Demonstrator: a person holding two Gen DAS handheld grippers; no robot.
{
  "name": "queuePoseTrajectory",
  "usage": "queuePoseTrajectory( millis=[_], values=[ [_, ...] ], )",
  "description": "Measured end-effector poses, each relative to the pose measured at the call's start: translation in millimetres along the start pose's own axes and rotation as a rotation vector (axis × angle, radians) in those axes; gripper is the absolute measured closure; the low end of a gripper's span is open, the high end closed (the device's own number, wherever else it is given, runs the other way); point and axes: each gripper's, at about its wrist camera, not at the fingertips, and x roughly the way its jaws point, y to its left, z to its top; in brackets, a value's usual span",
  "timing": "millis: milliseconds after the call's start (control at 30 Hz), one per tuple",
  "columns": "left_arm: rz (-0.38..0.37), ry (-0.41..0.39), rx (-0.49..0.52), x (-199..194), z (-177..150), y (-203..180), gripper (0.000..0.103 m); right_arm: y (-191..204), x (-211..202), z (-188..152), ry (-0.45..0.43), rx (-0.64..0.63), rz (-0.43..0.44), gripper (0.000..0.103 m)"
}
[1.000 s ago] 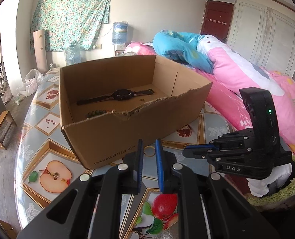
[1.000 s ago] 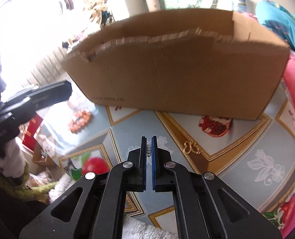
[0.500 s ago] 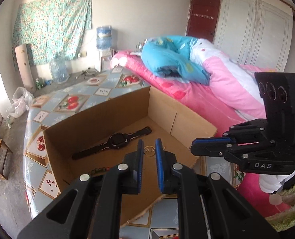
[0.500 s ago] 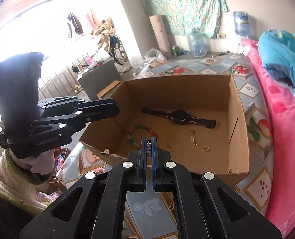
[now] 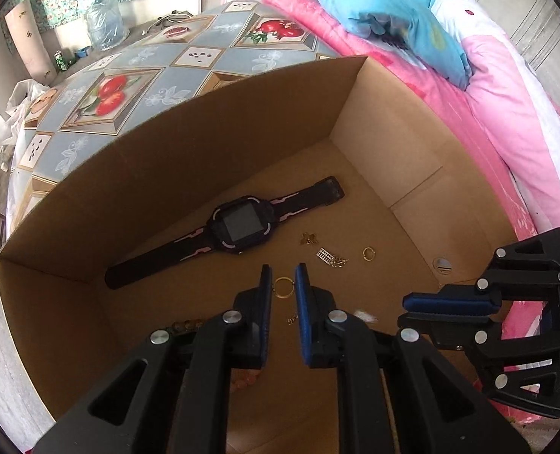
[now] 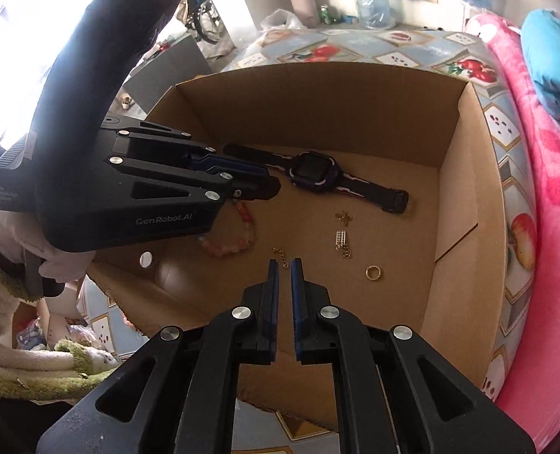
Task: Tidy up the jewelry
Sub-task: 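Open both grippers to drop the ring and spring into the box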
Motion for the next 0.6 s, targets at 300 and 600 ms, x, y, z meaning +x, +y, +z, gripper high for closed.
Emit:
queuePoseTrajectory(
  millis=[300,600],
  values=[
    [0.017,-0.015,-0.018,2.4,5.6,-1.7,0.080,-10.9,-12.8,6.0,-0.055,0.043,0.015,0.096],
    [0.016,-0.188,-0.018,-55.2,-17.8,-8.7,0.080,-14.3,-77.8,-12.2,-0.246,0.101,0.057,0.096]
  ],
)
